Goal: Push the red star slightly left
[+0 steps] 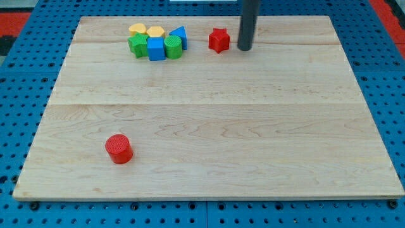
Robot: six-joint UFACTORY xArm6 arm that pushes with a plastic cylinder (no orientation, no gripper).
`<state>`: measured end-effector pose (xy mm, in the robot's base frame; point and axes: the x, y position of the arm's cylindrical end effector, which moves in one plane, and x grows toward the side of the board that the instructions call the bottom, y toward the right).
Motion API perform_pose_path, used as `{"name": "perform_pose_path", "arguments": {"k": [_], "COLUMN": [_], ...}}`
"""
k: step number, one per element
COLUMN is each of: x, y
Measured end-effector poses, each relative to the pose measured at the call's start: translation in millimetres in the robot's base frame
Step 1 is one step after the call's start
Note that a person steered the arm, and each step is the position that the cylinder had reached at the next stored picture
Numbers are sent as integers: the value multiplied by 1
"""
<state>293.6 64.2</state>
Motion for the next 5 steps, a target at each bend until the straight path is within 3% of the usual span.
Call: {"name": "perform_pose_path", "arguments": {"k": [1, 2, 3, 5], "x": [-22, -49, -75, -95], "y": [-56, -68, -30, -86]}}
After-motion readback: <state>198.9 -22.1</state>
